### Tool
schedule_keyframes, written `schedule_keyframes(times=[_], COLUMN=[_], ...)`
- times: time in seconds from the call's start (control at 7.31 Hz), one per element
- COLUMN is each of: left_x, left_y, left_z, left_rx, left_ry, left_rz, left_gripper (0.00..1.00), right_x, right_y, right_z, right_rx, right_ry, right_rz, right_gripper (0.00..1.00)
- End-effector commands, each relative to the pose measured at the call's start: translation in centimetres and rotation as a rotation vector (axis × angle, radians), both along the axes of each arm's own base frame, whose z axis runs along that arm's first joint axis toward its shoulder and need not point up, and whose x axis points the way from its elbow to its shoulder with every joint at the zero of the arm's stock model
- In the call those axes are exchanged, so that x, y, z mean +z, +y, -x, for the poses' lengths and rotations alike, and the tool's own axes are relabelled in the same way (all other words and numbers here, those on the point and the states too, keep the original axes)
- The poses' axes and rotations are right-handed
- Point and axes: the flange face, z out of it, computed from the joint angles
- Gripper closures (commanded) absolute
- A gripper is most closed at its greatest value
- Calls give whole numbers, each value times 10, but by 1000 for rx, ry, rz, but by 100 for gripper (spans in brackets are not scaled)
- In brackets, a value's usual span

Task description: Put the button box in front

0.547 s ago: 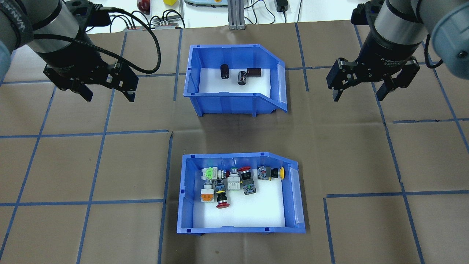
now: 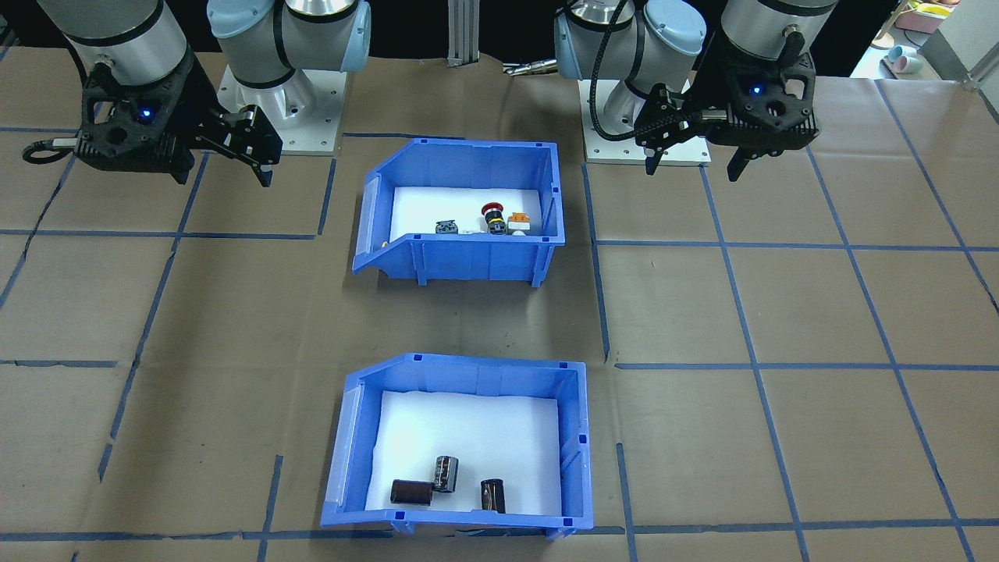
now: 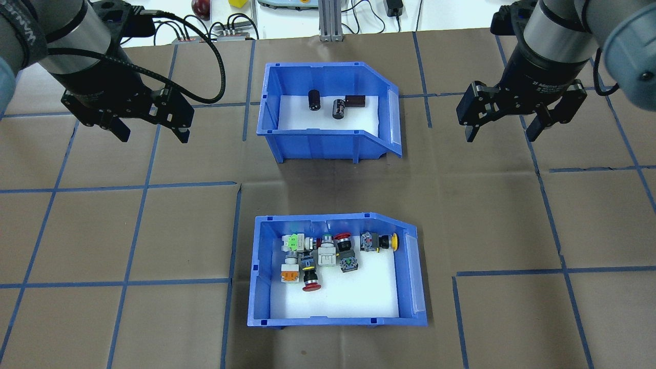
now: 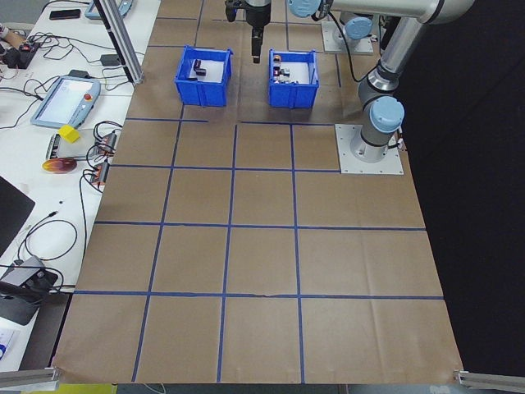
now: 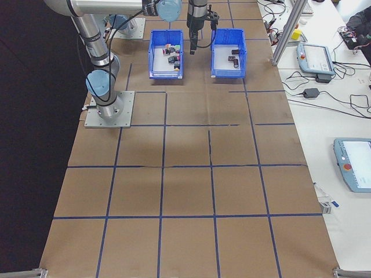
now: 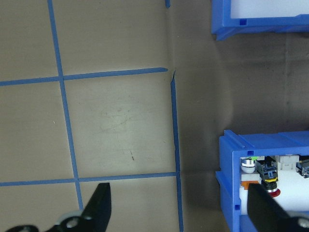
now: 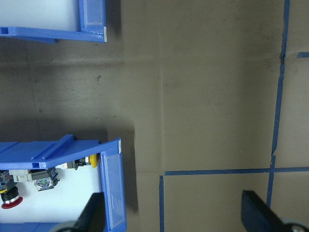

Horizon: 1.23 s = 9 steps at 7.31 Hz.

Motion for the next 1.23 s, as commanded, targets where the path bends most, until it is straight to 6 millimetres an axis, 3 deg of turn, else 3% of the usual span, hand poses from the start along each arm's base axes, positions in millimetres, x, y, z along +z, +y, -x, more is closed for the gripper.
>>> schedule_keyframes(times=[0.0,0.27,0.41,0.68,0.82,1.09], left_x=[-2,-3,-4,-2,-7,-2], left_y=[0,-4,-4,-3,-3,-3], left_z=[0,-2,-2,-3,-3,-3], left_rx=[-2,2,2,4,4,2], left_ry=[-1,-11,-10,-12,-12,-14], left_rz=[-4,-5,-8,-5,-14,-7], left_gripper=[1,1,1,1,1,1], right_x=[0,3,-1,-33,-42,-52], right_y=[-2,-5,-17,-50,-66,-90], right_z=[-1,1,2,-3,-10,-53], right_rx=[11,232,342,531,632,924], right_ry=[-1,13,22,-2,-10,-26], right_rz=[-4,14,42,26,28,31], right_gripper=[0,0,0,0,0,0])
